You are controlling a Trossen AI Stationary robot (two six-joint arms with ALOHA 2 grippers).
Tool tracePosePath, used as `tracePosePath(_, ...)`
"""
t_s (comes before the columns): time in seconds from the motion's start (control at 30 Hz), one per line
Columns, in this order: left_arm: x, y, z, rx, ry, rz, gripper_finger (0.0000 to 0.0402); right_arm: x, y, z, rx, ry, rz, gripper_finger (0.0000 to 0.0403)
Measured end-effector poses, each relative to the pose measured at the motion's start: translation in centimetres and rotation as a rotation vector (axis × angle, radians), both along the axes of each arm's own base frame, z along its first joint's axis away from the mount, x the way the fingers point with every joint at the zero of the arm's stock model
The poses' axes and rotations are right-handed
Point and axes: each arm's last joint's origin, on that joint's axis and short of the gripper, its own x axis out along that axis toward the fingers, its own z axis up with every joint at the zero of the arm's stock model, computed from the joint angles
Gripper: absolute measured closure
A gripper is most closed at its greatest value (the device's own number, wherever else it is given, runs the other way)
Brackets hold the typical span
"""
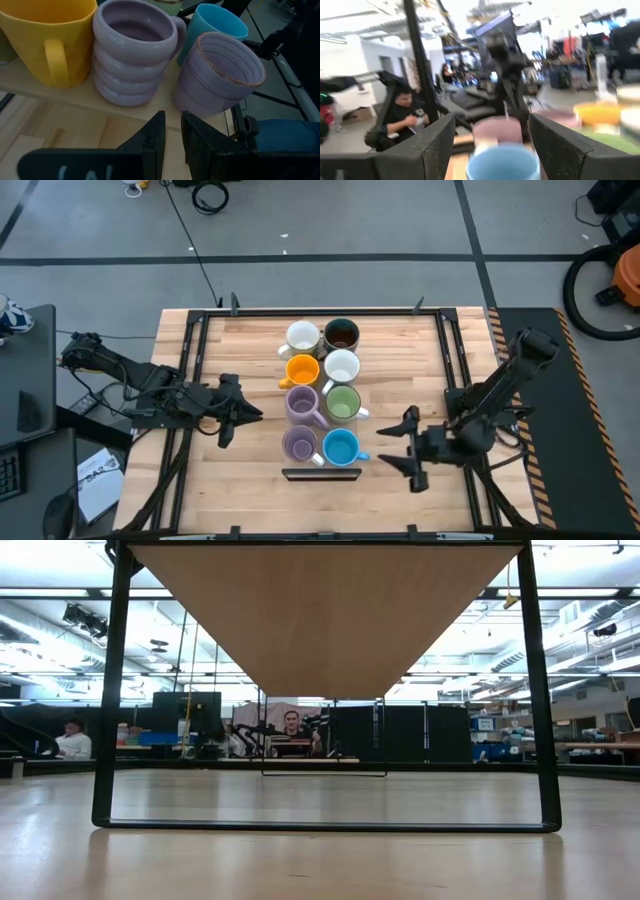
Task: Place coffee mugs
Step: Return to Home Position
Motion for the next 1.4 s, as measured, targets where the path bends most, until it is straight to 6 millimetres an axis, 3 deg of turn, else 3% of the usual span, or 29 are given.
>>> tracePosePath(0.3, 0.0, 0.0, 0.0, 0.002, 0.000, -0.001, 0.0333, -3.1, -4.1, 5.3, -0.178, -0.100, 0.022, 0.0156)
tracePosePath(0.57, 0.0, 0.0, 0.0, 0.004, 0.000, -0.001, 0.0333, -6.2, -9.3, 6.6, -0.290, 0.032, -0.057, 0.0178)
tracePosePath(0.73, 0.0, 0.0, 0.0, 0.004, 0.000, -0.001, 0.0333, -8.2, -11.6, 6.2, -0.368, 0.123, -0.067, 0.0188)
tracePosePath(1.0, 0.0, 0.0, 0.0, 0.002, 0.000, 0.000, 0.0333, -9.7, -13.4, 5.3, -0.290, 0.172, -0.005, 0.0196)
tracePosePath(1.2, 0.0, 0.0, 0.0, 0.002, 0.000, 0.000, 0.0333, -8.2, -13.3, 1.7, -0.290, 0.156, 0.029, 0.0197)
tracePosePath(1.4, 0.0, 0.0, 0.0, 0.004, -0.001, 0.003, 0.0333, -7.3, -14.4, -2.1, -0.271, 0.126, -0.067, 0.0197)
